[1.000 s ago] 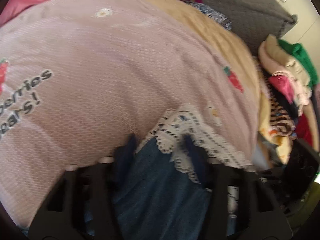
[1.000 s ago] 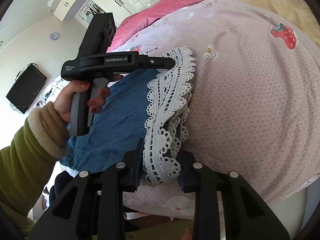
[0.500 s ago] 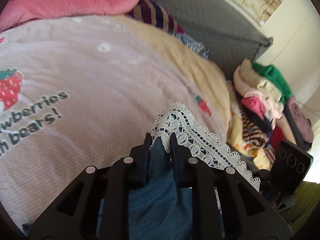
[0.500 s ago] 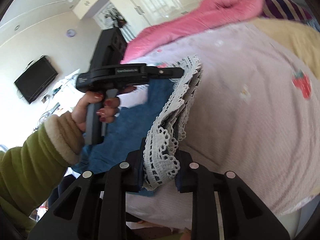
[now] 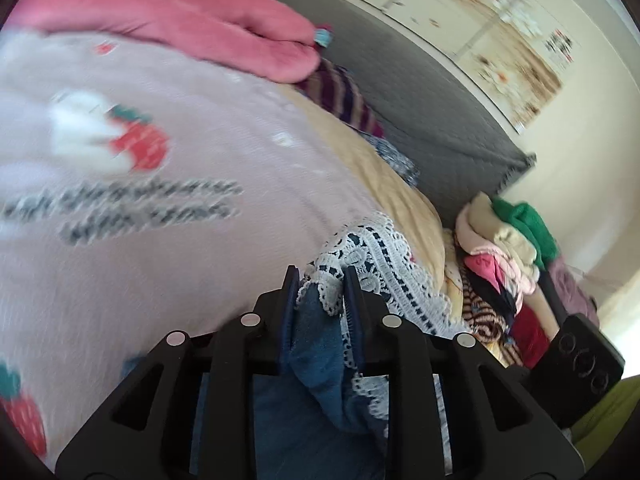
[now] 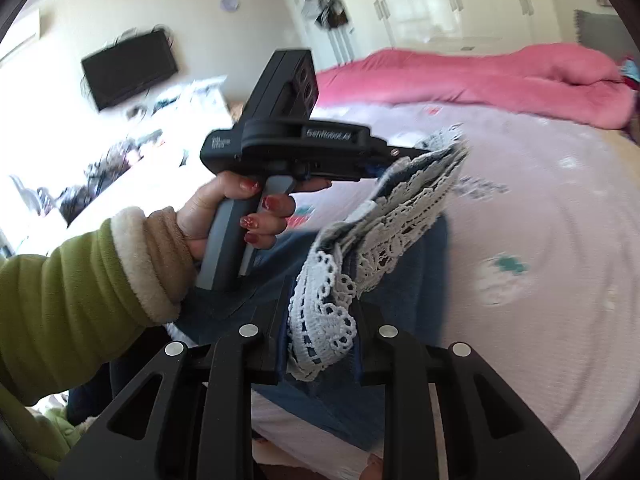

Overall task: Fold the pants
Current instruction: 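Grasp the lace hem with the right gripper while the left gripper grasps the denim, then lift the lace-trimmed leg with both grippers and fold it over the pants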

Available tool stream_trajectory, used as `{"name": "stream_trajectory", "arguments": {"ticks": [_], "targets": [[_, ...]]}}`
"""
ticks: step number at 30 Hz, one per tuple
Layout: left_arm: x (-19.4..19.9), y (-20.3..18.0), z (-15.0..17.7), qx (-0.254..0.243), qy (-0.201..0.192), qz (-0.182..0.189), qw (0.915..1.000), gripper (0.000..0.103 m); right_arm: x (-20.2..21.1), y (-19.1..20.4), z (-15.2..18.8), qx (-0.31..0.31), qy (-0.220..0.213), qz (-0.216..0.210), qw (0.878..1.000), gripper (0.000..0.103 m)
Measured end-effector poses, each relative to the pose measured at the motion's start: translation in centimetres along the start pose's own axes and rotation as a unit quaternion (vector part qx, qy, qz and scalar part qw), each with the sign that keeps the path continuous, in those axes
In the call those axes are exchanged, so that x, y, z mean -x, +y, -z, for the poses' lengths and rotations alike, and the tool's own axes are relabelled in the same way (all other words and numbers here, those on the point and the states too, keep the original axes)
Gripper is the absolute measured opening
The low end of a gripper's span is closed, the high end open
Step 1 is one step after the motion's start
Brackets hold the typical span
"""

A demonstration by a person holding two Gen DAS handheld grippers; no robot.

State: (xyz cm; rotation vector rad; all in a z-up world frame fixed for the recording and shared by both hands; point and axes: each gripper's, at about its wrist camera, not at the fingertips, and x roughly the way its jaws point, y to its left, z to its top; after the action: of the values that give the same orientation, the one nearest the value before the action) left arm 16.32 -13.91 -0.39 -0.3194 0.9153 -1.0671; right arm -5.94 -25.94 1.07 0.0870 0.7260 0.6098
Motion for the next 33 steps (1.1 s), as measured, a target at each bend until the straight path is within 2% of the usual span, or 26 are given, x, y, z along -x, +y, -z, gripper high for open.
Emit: {"name": "stream_trajectory", "arguments": {"ticks": [6, 8, 11, 12, 14, 16, 19, 23, 26, 27, 29, 32, 33], "targets": [[3.6, 4.0, 2.7, 0.078, -0.029, -0.04, 0.9957, 0.024, -4.6, 2.5, 1.2, 0.021, 0.051, -0.006, 0.998, 0.022], [4.6, 4.8, 3.3, 0.103, -0.035, -0.046, 0.993, 0.045, -5.8, 3.2, 1.8, 0.021, 0.063, -0.01, 0.998, 0.024], [6.9, 5.8, 4.2, 0.139, -0.061, -0.049, 0.9871, 0.056, -6.6, 3.9, 2.8, 0.027, 0.07, -0.011, 0.997, 0.027], [7.3, 5.9, 4.4, 0.144, -0.064, -0.053, 0.986, 0.059, -6.8, 4.1, 3.0, 0.027, 0.072, -0.013, 0.997, 0.03], [8.5, 6.4, 5.0, 0.163, -0.068, -0.058, 0.9827, 0.07, -7.2, 4.7, 3.3, 0.025, 0.072, -0.025, 0.997, 0.039], [9.2, 6.8, 5.7, 0.18, -0.064, -0.047, 0.9805, 0.078, -7.1, 5.3, 3.4, 0.036, 0.071, -0.036, 0.996, 0.052], [9.4, 6.6, 6.3, 0.176, -0.051, -0.05, 0.9818, 0.081, -7.1, 6.4, 3.4, 0.052, 0.068, -0.047, 0.995, 0.061], [8.9, 6.3, 6.5, 0.172, -0.042, -0.047, 0.983, 0.083, -6.1, 6.2, 3.3, 0.047, 0.064, -0.058, 0.995, 0.063], [7.9, 6.3, 6.3, 0.17, -0.029, -0.086, 0.9813, 0.081, -5.0, 5.8, 3.1, 0.045, 0.058, -0.056, 0.996, 0.063], [7.7, 6.3, 6.2, 0.168, -0.028, -0.097, 0.9807, 0.074, -4.6, 5.5, 3.2, 0.046, 0.061, -0.056, 0.996, 0.065], [7.3, 6.3, 6.1, 0.164, -0.022, -0.126, 0.9781, 0.015, -4.4, 5.4, 3.7, 0.054, 0.069, -0.051, 0.995, 0.067], [7.3, 7.0, 6.2, 0.181, -0.022, -0.132, 0.9743, 0.015, -4.6, 5.8, 4.8, 0.061, 0.083, -0.054, 0.993, 0.067], [7.2, 7.1, 6.3, 0.178, -0.017, -0.15, 0.9724, 0.015, -5.1, 6.0, 5.2, 0.062, 0.094, -0.059, 0.992, 0.068]]}}
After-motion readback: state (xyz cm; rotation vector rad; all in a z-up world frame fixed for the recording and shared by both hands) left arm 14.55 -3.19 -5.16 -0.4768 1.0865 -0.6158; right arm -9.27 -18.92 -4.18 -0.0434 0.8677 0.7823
